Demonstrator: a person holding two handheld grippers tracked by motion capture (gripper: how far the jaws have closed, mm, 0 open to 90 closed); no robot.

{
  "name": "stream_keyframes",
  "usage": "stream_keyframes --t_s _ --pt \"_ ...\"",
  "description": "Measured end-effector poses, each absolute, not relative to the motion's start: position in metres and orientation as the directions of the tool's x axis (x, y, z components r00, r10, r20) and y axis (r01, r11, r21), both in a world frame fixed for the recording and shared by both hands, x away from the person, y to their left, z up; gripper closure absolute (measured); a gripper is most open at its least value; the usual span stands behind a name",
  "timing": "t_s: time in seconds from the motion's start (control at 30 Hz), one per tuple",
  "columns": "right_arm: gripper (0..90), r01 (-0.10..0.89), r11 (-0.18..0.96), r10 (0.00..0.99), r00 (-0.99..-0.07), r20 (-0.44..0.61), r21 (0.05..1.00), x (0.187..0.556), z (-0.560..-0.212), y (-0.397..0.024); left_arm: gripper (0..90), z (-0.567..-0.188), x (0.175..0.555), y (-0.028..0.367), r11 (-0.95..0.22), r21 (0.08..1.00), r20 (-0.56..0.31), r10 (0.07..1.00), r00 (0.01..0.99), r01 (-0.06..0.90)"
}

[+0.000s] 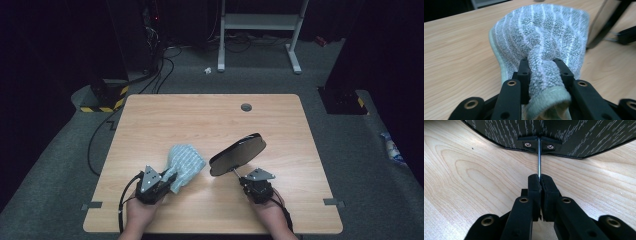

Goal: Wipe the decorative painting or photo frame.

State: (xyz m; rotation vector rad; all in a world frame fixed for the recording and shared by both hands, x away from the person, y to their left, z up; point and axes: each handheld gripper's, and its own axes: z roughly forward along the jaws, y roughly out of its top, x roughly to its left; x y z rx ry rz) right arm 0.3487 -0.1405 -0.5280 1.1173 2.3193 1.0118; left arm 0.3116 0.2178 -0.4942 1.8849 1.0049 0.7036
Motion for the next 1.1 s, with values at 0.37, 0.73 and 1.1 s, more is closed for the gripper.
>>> stream_keyframes --t_s 0.37,0.73,1.1 --pt "86.0 0.517 0.429 0.787 -0.617 -0.025 0.741 0.349 -0.528 -0.140 70.8 -0.497 0.319 0.256 -0.321 0.853 0.142 0.902 0.408 0.412" --pt "85.3 0.516 0.430 0.785 -0.619 -0.024 0.741 0.349 -0.528 -0.140 68.9 -0.511 0.326 0.284 -0.292 0.822 0.132 0.933 0.335 0.489" --pt "78.7 0.514 0.435 0.781 -0.625 -0.025 0.739 0.348 -0.528 -0.140 50.2 -0.512 0.326 0.286 -0.267 0.815 0.105 0.941 0.322 0.514"
